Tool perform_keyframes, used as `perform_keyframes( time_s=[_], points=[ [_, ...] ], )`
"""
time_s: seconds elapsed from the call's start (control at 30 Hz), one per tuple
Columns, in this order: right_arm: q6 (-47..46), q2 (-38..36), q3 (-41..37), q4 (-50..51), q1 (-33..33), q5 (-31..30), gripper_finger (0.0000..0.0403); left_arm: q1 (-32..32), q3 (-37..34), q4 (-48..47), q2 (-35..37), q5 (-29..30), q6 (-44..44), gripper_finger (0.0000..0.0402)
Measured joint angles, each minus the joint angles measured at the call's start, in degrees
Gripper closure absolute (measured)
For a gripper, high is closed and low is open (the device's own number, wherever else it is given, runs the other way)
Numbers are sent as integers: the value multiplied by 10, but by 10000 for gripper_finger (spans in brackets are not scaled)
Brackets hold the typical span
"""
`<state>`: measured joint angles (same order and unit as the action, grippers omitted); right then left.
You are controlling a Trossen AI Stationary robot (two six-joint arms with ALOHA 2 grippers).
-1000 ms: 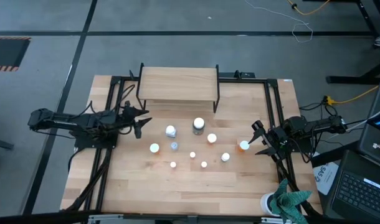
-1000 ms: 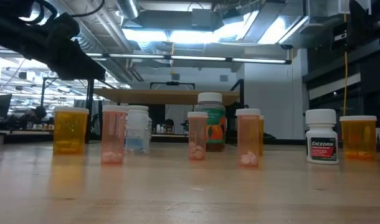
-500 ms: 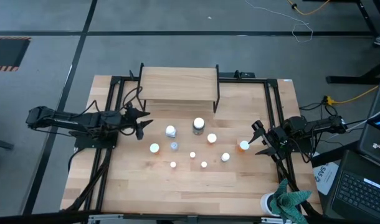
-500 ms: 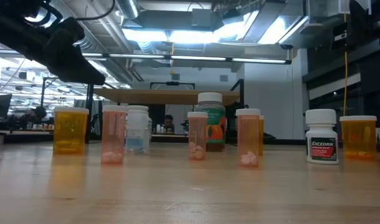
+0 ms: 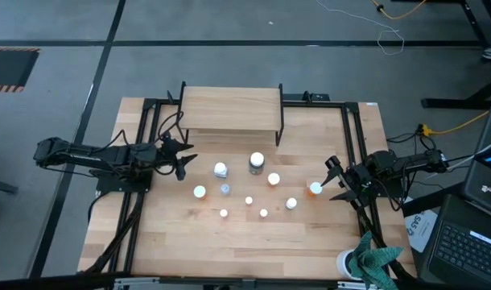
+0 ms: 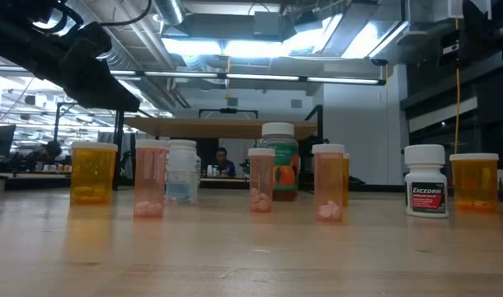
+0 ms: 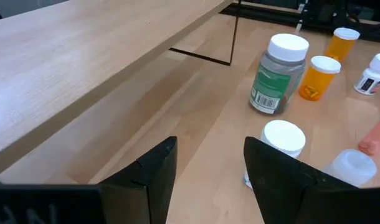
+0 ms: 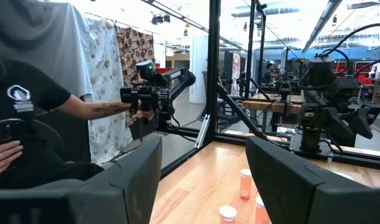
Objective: Pick and place medicine bottles onto shelf by color
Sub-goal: Put the middle orange pill bottle on the shelf
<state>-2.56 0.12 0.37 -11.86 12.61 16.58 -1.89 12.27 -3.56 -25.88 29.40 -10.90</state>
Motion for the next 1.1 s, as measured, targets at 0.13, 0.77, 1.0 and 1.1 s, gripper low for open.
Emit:
perform_keyframes(
  time_s=[0.13, 0.77, 1.0, 1.1],
  points=[
    [0, 0, 0, 0, 0, 0, 166, 0, 0, 22, -8, 0, 38, 221],
    [0, 0, 0, 0, 0, 0, 166, 0, 0, 27, -8, 0, 81, 221],
    [0, 0, 0, 0, 0, 0, 166, 0, 0, 27, -8, 0, 81, 221],
    [0, 0, 0, 0, 0, 0, 166, 0, 0, 27, -8, 0, 81, 221]
  ],
)
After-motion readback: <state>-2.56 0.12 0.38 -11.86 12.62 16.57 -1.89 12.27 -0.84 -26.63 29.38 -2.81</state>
